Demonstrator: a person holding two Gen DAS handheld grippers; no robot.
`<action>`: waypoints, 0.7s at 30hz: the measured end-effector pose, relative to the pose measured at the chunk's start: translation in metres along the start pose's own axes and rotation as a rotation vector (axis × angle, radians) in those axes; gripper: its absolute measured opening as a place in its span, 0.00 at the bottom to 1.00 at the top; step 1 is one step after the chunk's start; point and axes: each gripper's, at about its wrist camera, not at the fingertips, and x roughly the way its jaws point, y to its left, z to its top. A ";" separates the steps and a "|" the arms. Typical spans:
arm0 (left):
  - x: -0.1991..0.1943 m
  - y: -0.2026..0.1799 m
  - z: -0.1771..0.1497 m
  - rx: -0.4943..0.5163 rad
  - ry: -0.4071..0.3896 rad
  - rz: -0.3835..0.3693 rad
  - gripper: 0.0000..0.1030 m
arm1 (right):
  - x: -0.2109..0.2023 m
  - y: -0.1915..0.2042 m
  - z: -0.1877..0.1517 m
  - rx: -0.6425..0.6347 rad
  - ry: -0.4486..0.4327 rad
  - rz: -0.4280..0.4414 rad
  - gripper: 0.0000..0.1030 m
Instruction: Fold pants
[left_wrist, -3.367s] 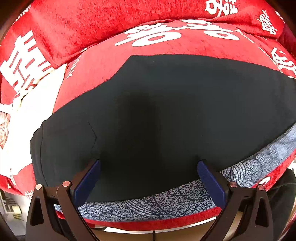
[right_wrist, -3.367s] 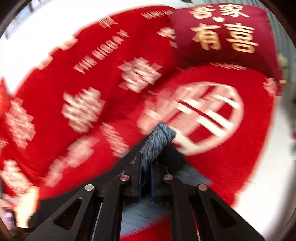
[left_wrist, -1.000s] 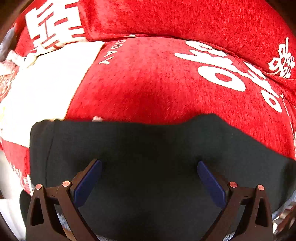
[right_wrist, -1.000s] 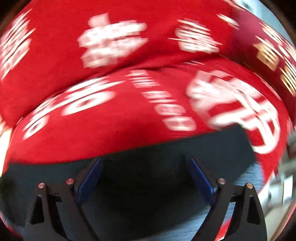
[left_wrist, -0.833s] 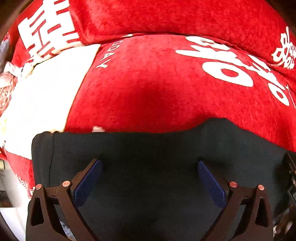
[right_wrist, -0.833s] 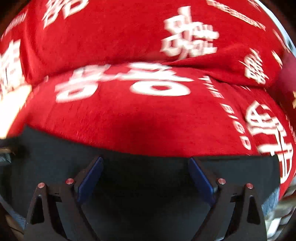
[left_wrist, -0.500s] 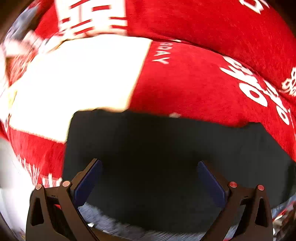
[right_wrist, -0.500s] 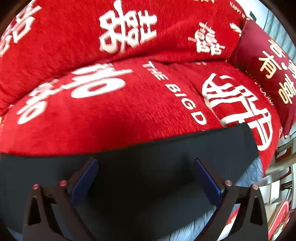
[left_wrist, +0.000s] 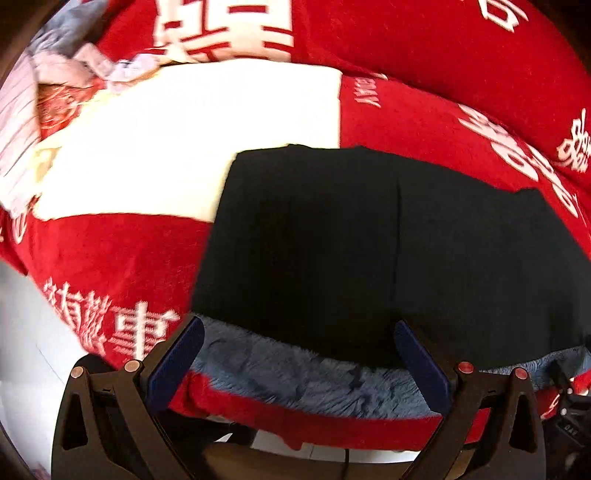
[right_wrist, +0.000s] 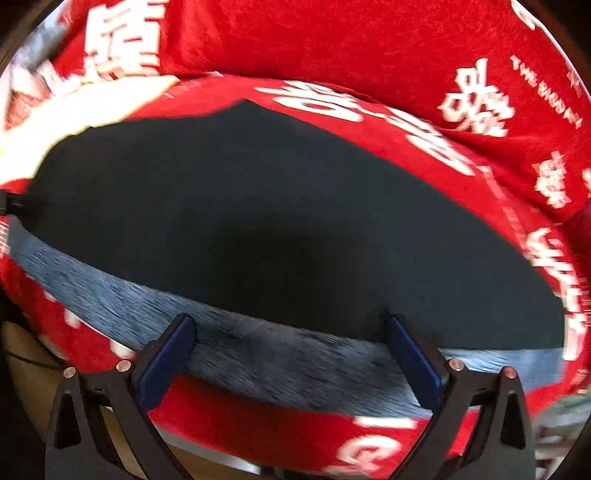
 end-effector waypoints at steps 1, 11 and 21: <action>-0.004 -0.002 -0.003 -0.009 -0.005 -0.035 1.00 | -0.007 0.003 0.002 0.010 -0.026 0.004 1.00; 0.009 -0.018 -0.025 0.091 -0.022 -0.011 1.00 | 0.006 0.040 -0.004 -0.022 -0.024 0.082 1.00; 0.001 0.022 -0.030 -0.056 0.019 -0.100 1.00 | -0.029 0.019 0.004 0.116 -0.072 0.107 1.00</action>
